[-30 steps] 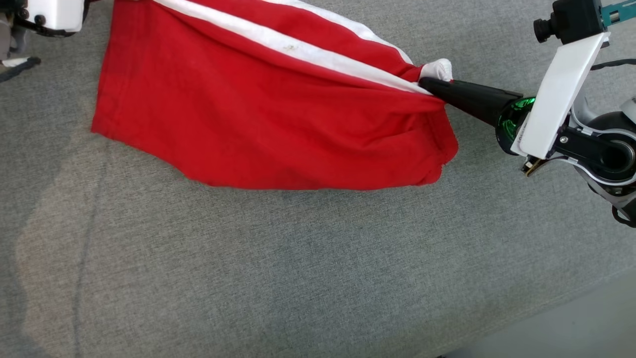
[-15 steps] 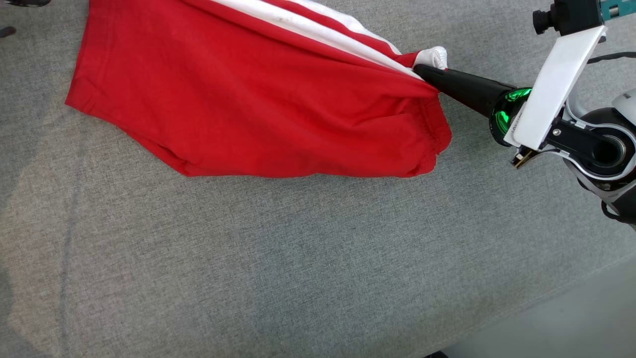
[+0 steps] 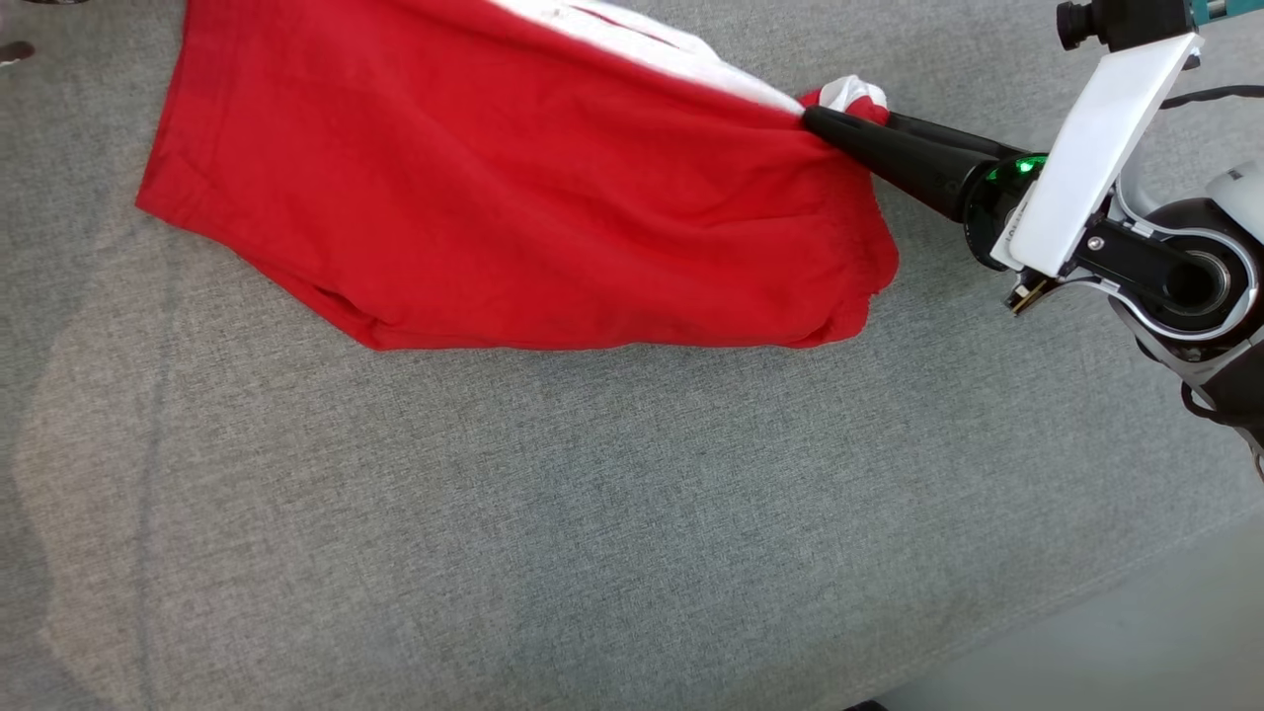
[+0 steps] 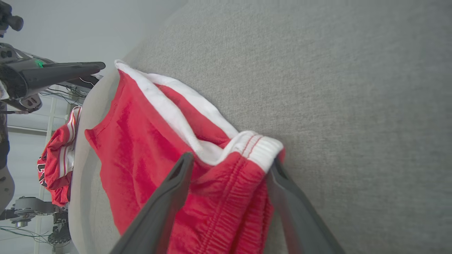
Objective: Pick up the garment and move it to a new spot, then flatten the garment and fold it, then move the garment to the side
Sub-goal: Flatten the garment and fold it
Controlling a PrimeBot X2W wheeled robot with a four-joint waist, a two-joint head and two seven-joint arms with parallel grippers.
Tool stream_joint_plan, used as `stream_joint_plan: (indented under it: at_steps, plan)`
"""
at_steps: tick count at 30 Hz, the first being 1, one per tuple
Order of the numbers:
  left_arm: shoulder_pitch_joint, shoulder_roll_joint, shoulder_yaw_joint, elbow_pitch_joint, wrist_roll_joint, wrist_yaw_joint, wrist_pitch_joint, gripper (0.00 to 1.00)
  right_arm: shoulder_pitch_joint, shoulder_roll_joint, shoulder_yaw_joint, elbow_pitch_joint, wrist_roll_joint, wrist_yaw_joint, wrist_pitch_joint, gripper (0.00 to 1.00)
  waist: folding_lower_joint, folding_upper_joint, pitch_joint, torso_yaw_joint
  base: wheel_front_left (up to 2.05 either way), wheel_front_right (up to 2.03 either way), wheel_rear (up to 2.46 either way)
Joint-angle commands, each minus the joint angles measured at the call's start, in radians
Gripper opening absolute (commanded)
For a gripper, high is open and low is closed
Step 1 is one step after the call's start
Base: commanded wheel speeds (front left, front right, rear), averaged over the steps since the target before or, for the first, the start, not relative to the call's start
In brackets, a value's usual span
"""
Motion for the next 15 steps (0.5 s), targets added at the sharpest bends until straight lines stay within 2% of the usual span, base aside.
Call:
stream_joint_plan:
  at_steps: [1,6,13,15]
  plan:
    - [-0.008,-0.004,0.004,0.006,-0.006,-0.003,-0.004,1.0,-0.008,-0.002,-0.004,0.006,-0.003,0.0,-0.007,1.0,0.0,0.0,-0.006,0.002,0.0,0.0,0.0]
    - [0.015,-0.007,0.009,0.021,-0.018,-0.023,-0.024,1.0,0.004,-0.016,-0.008,0.02,-0.016,0.0,-0.025,1.0,0.0,0.0,-0.037,0.014,0.0,0.0,0.0]
    - [0.108,0.021,0.004,0.001,-0.033,-0.071,-0.069,1.0,0.046,-0.05,-0.034,0.012,-0.02,0.0,-0.083,1.0,0.0,0.0,-0.098,0.028,0.0,0.0,0.0]
    - [0.146,0.034,0.003,-0.002,-0.05,-0.07,-0.072,1.0,0.058,-0.056,-0.04,0.002,-0.021,0.0,-0.098,1.0,0.0,0.0,-0.111,0.026,0.0,0.0,0.0]
